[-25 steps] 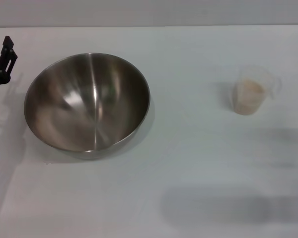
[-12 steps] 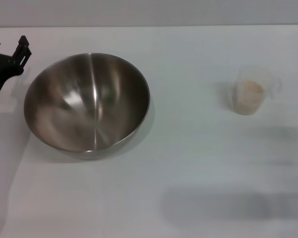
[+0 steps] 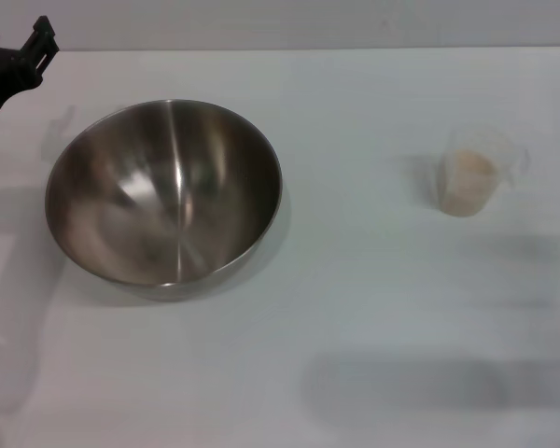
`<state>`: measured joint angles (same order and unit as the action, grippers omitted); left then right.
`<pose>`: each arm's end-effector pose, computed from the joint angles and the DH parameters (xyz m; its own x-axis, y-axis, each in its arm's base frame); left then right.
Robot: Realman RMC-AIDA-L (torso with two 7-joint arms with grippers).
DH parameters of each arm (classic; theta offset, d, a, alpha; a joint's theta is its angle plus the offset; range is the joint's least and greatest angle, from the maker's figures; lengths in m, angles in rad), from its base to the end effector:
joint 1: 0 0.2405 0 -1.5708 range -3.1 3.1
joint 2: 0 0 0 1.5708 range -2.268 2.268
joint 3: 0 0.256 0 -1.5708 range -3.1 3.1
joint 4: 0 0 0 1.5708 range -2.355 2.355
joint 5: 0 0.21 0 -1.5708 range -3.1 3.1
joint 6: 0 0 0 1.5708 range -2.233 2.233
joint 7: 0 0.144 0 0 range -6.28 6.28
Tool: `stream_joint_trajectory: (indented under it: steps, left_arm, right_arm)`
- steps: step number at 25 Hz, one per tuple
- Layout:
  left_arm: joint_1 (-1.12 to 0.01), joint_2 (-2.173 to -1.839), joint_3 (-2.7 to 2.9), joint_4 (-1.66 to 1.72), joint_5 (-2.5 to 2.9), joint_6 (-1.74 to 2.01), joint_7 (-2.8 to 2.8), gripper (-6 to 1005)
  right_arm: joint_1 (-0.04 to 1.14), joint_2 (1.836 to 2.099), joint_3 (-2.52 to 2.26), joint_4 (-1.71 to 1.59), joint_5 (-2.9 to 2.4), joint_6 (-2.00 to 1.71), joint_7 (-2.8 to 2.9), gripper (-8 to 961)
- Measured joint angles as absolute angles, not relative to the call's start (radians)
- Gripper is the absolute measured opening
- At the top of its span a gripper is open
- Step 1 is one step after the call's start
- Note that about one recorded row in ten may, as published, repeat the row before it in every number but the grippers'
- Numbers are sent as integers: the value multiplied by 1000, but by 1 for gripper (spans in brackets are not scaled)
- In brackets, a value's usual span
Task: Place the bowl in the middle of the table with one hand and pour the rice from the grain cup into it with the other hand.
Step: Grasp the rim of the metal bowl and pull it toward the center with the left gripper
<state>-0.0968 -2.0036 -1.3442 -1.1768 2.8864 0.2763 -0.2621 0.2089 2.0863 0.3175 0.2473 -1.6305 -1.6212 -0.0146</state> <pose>-0.2611 0.3570 0.0319 0.6145 0.1250 0.7789 0.7875 -0.1548 -0.5965 0.3464 0.2314 0.0095 0.7022 0.2730 -0.6576 -0.7011 0.1041 -0.7054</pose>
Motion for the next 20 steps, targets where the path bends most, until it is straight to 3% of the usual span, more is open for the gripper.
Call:
stream_joint_trajectory:
  steps: [11,12,18,20]
  left_arm:
    - [-70,-2006,-1390,-1498,2883,-251,-194,668]
    - [-85,-2012,-1415,-1577,2882,-414,-182,667]
    - [-115,-2057,-1480,-1630,2872,-597,-95,660]
    - [-132,-2059,-1487,-1638,2845,-660,-66,657]
  right_arm:
    - [236,2084,317,238,-1631,-1597,-15,714]
    - [238,2083,317,238,-1631,-1596,-15,714]
    - [242,2083,318,234,-1631,-1594,-15,713]
    - [243,2083,317,230,-1631,-1594,-15,713]
